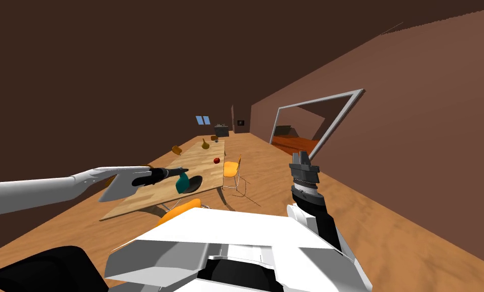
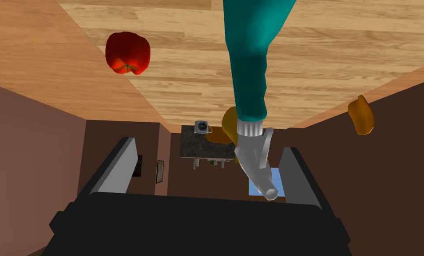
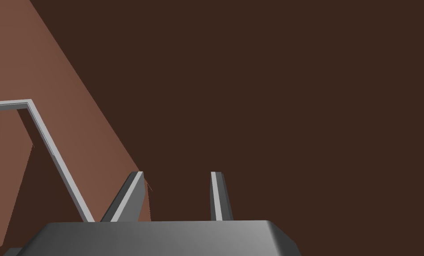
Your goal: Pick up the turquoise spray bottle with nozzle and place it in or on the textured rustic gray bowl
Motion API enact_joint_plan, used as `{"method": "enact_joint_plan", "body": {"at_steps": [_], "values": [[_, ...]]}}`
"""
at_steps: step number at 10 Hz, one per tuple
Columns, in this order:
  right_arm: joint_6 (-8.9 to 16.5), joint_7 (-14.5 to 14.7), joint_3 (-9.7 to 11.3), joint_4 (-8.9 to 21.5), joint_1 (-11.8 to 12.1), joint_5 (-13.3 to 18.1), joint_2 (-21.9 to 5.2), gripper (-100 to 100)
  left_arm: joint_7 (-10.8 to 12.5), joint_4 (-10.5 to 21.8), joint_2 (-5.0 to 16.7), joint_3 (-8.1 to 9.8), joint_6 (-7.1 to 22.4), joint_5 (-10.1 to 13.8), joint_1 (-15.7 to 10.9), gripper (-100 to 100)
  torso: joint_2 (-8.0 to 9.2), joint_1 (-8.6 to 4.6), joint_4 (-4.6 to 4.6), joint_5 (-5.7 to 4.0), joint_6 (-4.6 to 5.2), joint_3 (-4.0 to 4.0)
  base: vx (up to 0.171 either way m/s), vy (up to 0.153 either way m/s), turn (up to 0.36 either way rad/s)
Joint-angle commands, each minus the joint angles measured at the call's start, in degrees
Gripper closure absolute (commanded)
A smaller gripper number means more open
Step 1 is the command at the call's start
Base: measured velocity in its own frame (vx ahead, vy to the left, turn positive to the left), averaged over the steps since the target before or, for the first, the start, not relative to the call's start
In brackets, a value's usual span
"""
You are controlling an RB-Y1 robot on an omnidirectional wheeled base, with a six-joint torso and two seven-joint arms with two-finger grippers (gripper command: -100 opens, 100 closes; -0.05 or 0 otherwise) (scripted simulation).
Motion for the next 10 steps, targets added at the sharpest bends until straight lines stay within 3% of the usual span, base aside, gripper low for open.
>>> {"method": "enact_joint_plan", "body": {"at_steps": [1,2,4,5,6,7,10], "values": [[0.0,0.0,0.0,0.0,0.0,0.0,0.0,0,-0.2,-0.7,2.2,2.39,0.4,1.8,1.7,-100,0.00,0.00,0.00,0.00,0.00,0.00,-0.005,0.017,0.099],[0.0,0.0,0.0,0.0,0.0,0.0,0.0,0,0.5,-1.4,4.1,3.42,0.9,2.6,2.3,-100,0.01,0.01,0.00,0.00,-0.02,0.00,-0.005,0.028,0.180],[0.0,0.0,0.0,0.0,0.0,0.0,0.0,0,0.5,-1.4,4.3,3.42,0.9,2.6,2.3,-100,0.01,0.03,0.00,0.01,0.00,0.00,-0.002,0.014,0.011],[0.0,0.0,0.0,0.0,0.0,0.0,0.0,0,1.2,-2.1,6.4,4.45,1.5,3.4,2.8,-100,-0.01,-0.01,0.00,0.00,0.01,-0.01,-0.002,0.015,0.105],[0.0,0.0,0.0,0.0,0.0,0.0,0.0,0,0.9,-2.1,5.2,4.01,1.3,2.8,2.6,-100,0.00,0.00,0.00,0.00,-0.03,0.00,0.000,0.006,0.027],[0.0,0.0,0.0,0.0,0.0,0.0,0.0,0,1.0,-2.1,5.3,4.08,1.4,2.8,2.7,0,0.00,-0.02,0.00,0.00,0.00,0.00,0.000,0.000,0.000],[0.0,0.0,0.0,0.0,0.0,0.0,0.0,0,1.0,-2.1,5.3,4.07,1.4,2.8,2.7,0,0.01,-0.04,0.00,-0.01,-0.01,0.00,0.000,0.000,0.000]]}}
